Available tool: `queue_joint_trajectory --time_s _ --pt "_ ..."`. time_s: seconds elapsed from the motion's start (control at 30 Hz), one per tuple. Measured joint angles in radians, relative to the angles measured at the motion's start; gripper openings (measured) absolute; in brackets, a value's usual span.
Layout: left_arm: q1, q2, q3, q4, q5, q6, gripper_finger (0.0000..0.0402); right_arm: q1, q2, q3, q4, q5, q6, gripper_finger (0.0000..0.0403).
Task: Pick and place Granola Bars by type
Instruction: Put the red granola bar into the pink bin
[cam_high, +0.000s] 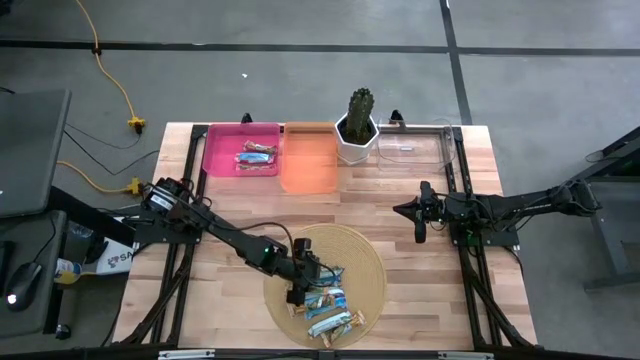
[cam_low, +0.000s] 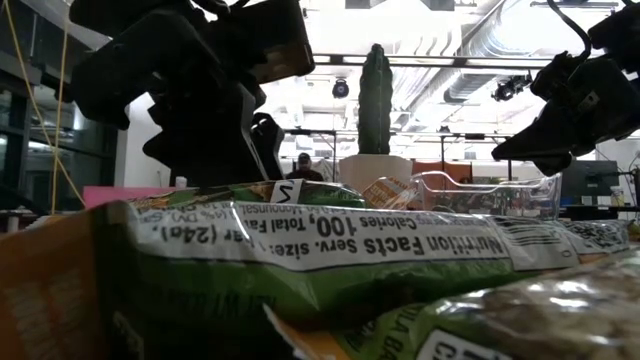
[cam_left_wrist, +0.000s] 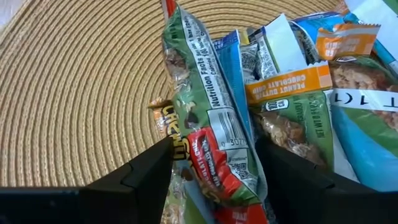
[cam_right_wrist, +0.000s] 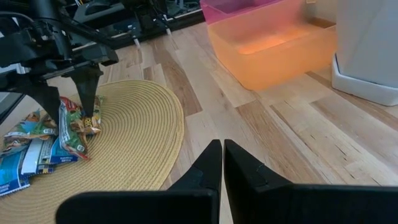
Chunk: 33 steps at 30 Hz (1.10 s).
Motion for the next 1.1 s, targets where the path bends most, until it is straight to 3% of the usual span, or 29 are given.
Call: queue_joint_trajectory --time_s 0.23,0.7,1.1 --pt "0.001 0.0 0.0 -0.001 -0.001 -0.019 0.0211 0.0 0.0 0.0 0.0 0.0 0.002 0.0" --pt "0.001 -0.001 0.007 -0.011 0.039 -0.027 0.0084 0.0 0.0 0.0 0.0 0.0 0.0 0.0" --pt "0.001 -0.001 0.154 -0.211 0.021 0.056 0.0071 0.0 0.0 0.0 0.0 0.0 0.002 0.0"
